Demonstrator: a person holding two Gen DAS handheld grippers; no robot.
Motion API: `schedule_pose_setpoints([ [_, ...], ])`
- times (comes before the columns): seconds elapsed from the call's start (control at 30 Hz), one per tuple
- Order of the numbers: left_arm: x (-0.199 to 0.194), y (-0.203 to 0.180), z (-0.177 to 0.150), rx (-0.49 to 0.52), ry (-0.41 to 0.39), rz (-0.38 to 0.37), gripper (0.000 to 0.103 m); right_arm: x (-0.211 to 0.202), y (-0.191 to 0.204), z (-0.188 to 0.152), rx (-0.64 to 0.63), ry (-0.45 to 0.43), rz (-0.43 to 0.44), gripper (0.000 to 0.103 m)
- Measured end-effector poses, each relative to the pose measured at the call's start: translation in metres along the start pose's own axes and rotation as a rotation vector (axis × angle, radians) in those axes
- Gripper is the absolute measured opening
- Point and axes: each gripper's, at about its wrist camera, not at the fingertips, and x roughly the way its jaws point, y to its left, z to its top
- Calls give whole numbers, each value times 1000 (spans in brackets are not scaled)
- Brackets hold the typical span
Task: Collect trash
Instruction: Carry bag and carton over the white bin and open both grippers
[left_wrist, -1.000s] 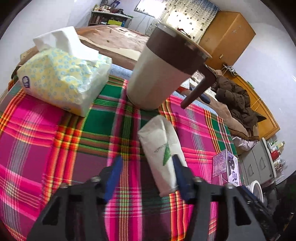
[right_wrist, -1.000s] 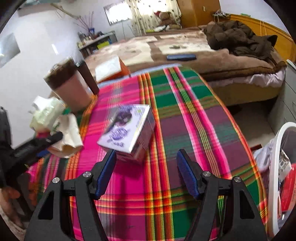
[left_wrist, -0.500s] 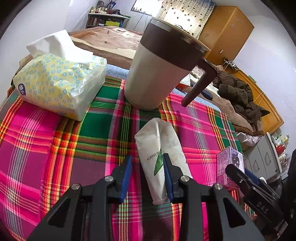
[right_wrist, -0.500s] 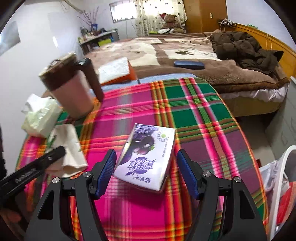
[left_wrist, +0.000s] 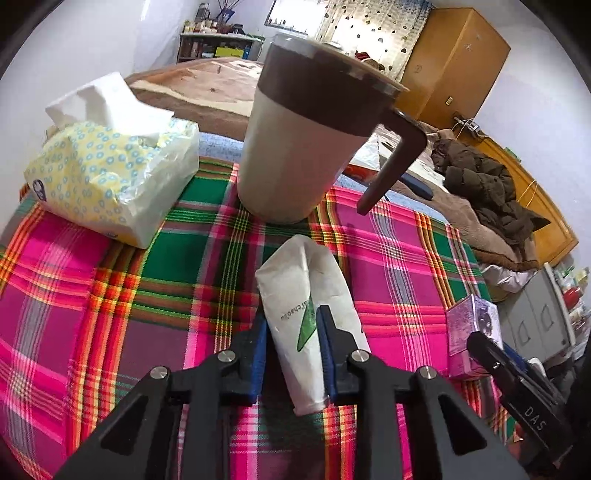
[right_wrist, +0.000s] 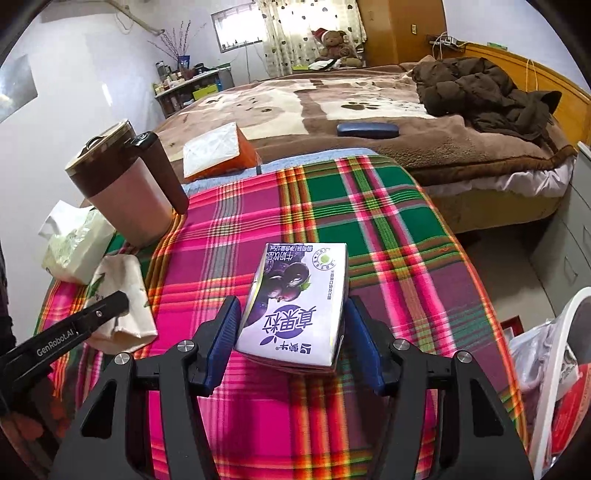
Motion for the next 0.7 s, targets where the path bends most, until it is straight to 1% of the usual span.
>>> schedule_pose_setpoints([
  [0.23,-18,-17,-11,53,-30,11,24,-18,-14,-3,-3,-41,32,59],
  [0.33,-25,-24,-16,61,-33,8,24,-28,-17,-4,-8,-58,39,59],
  [0.47,-37,-36,-28,93,-46,10,24,-42,-24,-8,1,-65,57,59],
  [0.7,-57,-56,-46,117,-54,2,21,-68,-39,-18,15,-87,80,59],
])
